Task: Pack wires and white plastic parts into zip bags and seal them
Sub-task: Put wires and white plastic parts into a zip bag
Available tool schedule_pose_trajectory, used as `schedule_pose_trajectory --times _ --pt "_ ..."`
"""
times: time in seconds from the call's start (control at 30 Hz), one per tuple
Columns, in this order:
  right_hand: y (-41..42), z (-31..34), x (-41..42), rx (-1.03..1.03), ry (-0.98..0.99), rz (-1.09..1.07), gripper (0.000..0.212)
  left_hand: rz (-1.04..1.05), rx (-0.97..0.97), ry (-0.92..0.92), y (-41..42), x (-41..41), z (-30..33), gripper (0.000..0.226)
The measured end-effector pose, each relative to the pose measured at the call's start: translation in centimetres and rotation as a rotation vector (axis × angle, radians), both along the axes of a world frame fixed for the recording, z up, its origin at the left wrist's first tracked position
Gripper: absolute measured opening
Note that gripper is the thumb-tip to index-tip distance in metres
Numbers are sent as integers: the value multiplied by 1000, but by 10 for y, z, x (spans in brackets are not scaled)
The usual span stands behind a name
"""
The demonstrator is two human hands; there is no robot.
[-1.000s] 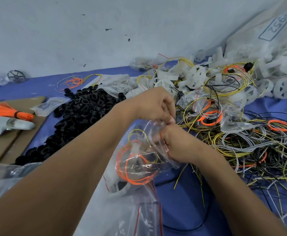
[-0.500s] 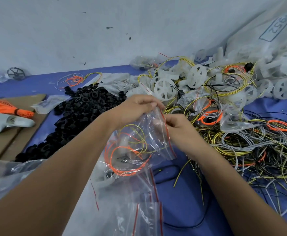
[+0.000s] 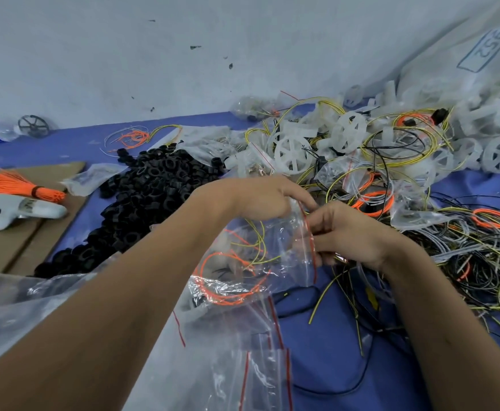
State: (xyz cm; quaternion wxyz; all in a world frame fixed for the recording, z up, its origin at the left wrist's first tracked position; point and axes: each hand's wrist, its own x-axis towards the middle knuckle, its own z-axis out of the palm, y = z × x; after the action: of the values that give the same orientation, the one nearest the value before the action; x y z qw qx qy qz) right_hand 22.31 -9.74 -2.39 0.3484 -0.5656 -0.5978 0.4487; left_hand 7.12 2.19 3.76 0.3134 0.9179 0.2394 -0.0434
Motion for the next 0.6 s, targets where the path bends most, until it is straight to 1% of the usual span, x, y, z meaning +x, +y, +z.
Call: schedule_pose_trajectory --times 0.07,0.17,0.2,0.27,0.33,0.37,0.43,0.5,0.6 --pt "3 -2 -11 39 128 -79 6 3 22 17 0 0 2 47" --pt "8 -8 -31 23 307 -137 6 -12 107 40 3 -2 2 37" --pt "9 -9 -37 15 338 -151 6 8 145 47 6 -4 2 34" --pt "11 -10 -43 -3 361 -174 5 50 223 25 11 -8 -1 22" --pt "11 -10 -44 -7 359 -180 7 83 248 -44 13 -12 -3 10" --pt "12 -11 -43 -3 350 -188 8 100 226 -99 12 -13 -4 7" --pt "14 -16 -42 20 301 -222 13 143 161 -233 10 -13 -5 8" --pt "17 -19 -42 101 147 -191 19 179 132 -329 7 -11 -7 13" --pt "21 -23 -46 211 -70 -55 18 177 82 -393 1 -10 -8 17"
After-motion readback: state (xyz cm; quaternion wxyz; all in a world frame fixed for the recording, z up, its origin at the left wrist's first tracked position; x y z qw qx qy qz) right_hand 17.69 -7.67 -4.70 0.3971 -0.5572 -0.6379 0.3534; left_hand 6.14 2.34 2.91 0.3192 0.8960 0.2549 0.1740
